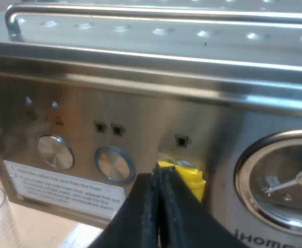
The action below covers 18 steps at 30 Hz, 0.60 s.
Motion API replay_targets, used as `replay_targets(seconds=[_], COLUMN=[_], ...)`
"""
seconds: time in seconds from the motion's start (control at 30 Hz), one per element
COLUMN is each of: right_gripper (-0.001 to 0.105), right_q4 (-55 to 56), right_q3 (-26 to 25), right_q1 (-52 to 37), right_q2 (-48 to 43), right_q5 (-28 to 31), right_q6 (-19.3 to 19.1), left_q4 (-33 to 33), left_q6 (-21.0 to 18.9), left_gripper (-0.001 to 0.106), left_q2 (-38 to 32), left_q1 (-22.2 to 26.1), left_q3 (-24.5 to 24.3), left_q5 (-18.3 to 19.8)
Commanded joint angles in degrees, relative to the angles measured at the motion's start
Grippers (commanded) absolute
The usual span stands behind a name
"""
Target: Place mug into machine
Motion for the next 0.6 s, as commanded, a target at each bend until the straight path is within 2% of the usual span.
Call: replay_targets(seconds=[0.03, 0.33, 0.43, 0.57, 0.6], right_gripper=[0.000, 0.000, 0.000, 0.000, 0.001], right_q4=[-0.02, -0.13, 0.07, 1.33, 4.54], right_q3=[-0.52, -0.52, -0.52, -0.52, -0.52], right_q1=[-1.89, -5.18, -4.06, -2.78, -0.05], right_q2=[0.16, 0.73, 0.25, -0.35, -1.61], right_q5=[4.54, 4.14, -1.92, -5.54, -7.97], right_q6=[-1.37, -1.12, -1.12, -1.12, -1.12], left_q4=[-0.21, -0.21, -0.21, -0.21, -0.21], left_q6=[-0.01, -0.01, -0.01, -0.01, -0.01], left_gripper=[0.098, 0.098, 0.098, 0.098, 0.098], left_q2=[-0.40, -0.40, -0.40, -0.40, -0.40], left_q1=[0.00, 0.00, 0.00, 0.00, 0.00], left_q3=[-0.50, -0.50, -0.50, -0.50, -0.50], left_q5=[0.11, 0.11, 0.11, 0.11, 0.11])
